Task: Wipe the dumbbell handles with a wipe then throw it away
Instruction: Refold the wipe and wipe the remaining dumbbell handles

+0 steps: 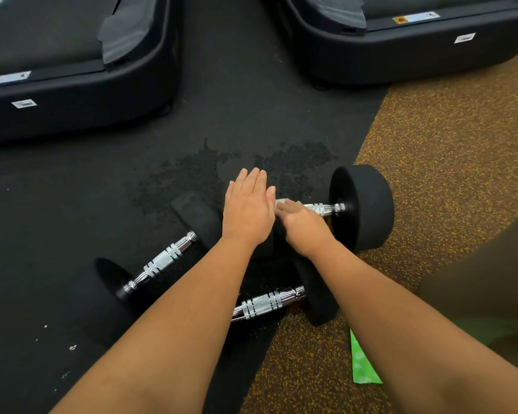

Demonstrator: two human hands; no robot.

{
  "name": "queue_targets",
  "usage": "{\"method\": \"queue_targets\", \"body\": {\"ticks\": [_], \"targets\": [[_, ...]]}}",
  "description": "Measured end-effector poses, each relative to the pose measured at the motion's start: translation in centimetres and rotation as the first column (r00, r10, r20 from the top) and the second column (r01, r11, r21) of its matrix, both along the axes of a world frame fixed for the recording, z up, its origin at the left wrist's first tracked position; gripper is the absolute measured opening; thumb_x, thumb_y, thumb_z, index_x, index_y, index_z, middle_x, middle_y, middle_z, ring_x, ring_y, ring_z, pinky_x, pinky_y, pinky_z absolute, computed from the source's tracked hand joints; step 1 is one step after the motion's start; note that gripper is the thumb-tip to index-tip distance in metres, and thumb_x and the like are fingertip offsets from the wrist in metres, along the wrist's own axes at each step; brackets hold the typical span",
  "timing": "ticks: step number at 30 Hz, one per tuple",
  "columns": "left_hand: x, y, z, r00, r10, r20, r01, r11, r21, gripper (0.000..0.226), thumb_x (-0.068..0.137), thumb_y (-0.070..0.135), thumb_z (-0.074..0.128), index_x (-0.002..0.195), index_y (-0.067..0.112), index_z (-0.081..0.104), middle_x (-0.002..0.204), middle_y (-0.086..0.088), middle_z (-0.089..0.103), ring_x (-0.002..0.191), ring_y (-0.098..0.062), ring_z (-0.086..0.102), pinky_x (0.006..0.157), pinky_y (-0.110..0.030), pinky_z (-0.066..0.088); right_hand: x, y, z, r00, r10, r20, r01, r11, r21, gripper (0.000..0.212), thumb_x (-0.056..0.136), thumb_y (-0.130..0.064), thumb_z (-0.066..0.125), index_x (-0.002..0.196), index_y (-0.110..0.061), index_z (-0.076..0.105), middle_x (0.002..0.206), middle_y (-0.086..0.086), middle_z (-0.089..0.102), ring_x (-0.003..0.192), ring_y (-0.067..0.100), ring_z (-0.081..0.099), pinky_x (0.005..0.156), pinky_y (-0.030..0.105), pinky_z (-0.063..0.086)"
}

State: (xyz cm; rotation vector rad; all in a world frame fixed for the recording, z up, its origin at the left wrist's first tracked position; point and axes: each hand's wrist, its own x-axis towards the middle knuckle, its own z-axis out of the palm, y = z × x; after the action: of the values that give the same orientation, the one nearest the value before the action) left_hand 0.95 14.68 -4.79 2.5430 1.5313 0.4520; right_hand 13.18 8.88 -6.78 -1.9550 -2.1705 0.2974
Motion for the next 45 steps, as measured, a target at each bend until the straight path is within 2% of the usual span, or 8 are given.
{"method": "queue_targets", "body": {"ticks": [4,9,13,17,27,33,39,45], "targets": [[0.0,0.1,0.0,1.0,-0.003,0.0,0.003,1.0,0.003,0.048,0.102,0.034,0.027,0.144,0.012,0.035,0.152,-0.005,0.035,0.145,-0.024,0.021,0.117,-0.043,0.018,1.3,-1.0,-0.3,0.999,-0.049,-0.008,0.049,0.999,0.018,0.042,0.085,0.003,0.049,0.126,-0.005,0.053,0.13,0.01,0.053,0.129,0.027,0.041,0.115,0.036,0.024],[0.0,0.0,-0.1,1.0,-0.003,0.001,0.003,1.0,0.009,0.048,0.102,0.034,0.027,0.144,0.012,0.035,0.151,-0.005,0.036,0.144,-0.024,0.022,0.117,-0.044,0.019,0.2,0.8,1.1,0.98,-0.193,0.054,0.196,0.979,-0.059,0.023,0.089,-0.006,0.051,0.111,-0.005,0.056,0.109,0.011,0.061,0.104,0.026,0.054,0.085,0.033,0.044],[0.0,0.0,-0.1,1.0,0.003,0.003,-0.003,1.0,0.01,0.048,0.101,0.034,0.027,0.143,0.011,0.036,0.15,-0.005,0.037,0.144,-0.024,0.023,0.117,-0.044,0.02,-0.5,1.5,1.4,0.988,-0.146,0.039,0.149,0.984,-0.096,0.022,0.086,-0.006,0.054,0.108,-0.007,0.059,0.104,0.01,0.063,0.097,0.027,0.059,0.082,0.036,0.048],[0.0,-0.1,0.0,1.0,-0.001,-0.002,0.001,1.0,0.008,0.048,0.102,0.034,0.027,0.144,0.011,0.035,0.151,-0.005,0.036,0.144,-0.023,0.021,0.117,-0.043,0.018,0.5,0.7,0.0,0.999,-0.048,-0.022,0.047,0.997,-0.057,0.033,0.079,0.002,0.055,0.109,-0.009,0.06,0.105,0.008,0.062,0.1,0.026,0.055,0.091,0.039,0.047],[0.0,0.0,0.0,1.0,0.0,-0.008,0.0,1.0,0.002,0.049,0.102,0.034,0.026,0.145,0.012,0.033,0.152,-0.004,0.033,0.145,-0.022,0.019,0.118,-0.042,0.017,-1.0,1.8,1.8,0.981,-0.178,0.082,0.187,0.975,-0.119,0.02,0.09,-0.009,0.051,0.11,-0.007,0.057,0.106,0.012,0.064,0.099,0.028,0.059,0.083,0.036,0.046],[0.0,0.0,-0.1,1.0,0.004,-0.022,-0.004,1.0,0.0,0.049,0.102,0.035,0.025,0.146,0.012,0.032,0.153,-0.003,0.032,0.146,-0.022,0.018,0.119,-0.042,0.016,-0.4,0.0,-0.3,0.995,-0.093,-0.039,0.094,0.995,0.014,0.034,0.084,-0.002,0.053,0.117,-0.01,0.056,0.117,0.006,0.057,0.119,0.026,0.047,0.104,0.036,0.034],[0.0,0.0,0.2,1.0,-0.009,-0.019,0.008,1.0,-0.012,0.049,0.102,0.034,0.025,0.145,0.011,0.032,0.153,-0.005,0.032,0.145,-0.023,0.018,0.118,-0.043,0.016,-1.2,0.7,0.5,0.956,-0.292,0.031,0.292,0.956,0.002,0.016,0.089,-0.006,0.052,0.103,-0.004,0.058,0.102,0.012,0.061,0.101,0.027,0.053,0.087,0.036,0.045],[-0.1,0.1,0.2,1.0,-0.011,-0.019,0.011,1.0,-0.014,0.05,0.102,0.035,0.024,0.145,0.011,0.033,0.152,-0.006,0.033,0.145,-0.023,0.02,0.118,-0.043,0.018,-1.1,1.3,0.8,0.986,-0.163,0.048,0.165,0.985,-0.054,0.023,0.089,-0.004,0.049,0.11,-0.005,0.058,0.107,0.013,0.063,0.106,0.03,0.056,0.093,0.038,0.046]]}}
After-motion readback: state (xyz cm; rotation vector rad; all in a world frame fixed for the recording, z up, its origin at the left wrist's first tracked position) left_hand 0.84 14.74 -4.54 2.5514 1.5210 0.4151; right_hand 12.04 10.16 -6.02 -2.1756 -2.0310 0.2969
